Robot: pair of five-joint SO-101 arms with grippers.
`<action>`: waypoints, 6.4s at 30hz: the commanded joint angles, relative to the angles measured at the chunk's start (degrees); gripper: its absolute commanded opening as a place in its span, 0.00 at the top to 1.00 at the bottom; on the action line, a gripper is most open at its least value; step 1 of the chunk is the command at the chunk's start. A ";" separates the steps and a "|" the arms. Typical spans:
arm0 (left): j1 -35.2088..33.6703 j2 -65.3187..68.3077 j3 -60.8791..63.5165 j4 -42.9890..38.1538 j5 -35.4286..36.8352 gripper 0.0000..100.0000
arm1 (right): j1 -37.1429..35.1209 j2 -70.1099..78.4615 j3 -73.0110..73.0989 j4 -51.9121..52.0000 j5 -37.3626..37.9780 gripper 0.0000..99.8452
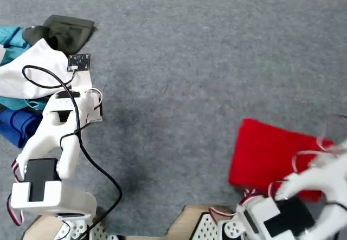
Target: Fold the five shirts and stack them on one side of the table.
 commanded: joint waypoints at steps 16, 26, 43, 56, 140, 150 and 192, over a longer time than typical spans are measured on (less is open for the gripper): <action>0.62 -2.42 -0.26 -0.88 -0.26 0.98 | 30.81 -2.33 -4.70 -15.30 18.81 1.00; 0.62 -2.42 -0.35 -0.88 -0.26 0.98 | 31.08 -2.77 -4.09 -15.21 24.88 0.74; -12.04 -2.42 -9.67 13.80 -0.09 0.98 | 8.66 -12.88 -9.54 5.98 23.82 1.00; 0.53 -0.57 -6.68 8.26 0.35 0.98 | -55.69 3.74 -4.53 -23.91 -2.20 0.99; -8.26 -32.48 -34.90 26.11 3.08 0.98 | -70.64 40.22 -63.52 11.43 -0.18 0.73; 28.31 -37.41 -18.37 27.96 6.24 0.98 | -55.60 40.22 -63.34 18.46 7.12 0.73; -24.26 -35.74 5.45 32.35 15.12 0.88 | -84.26 74.24 -84.53 21.89 8.18 0.95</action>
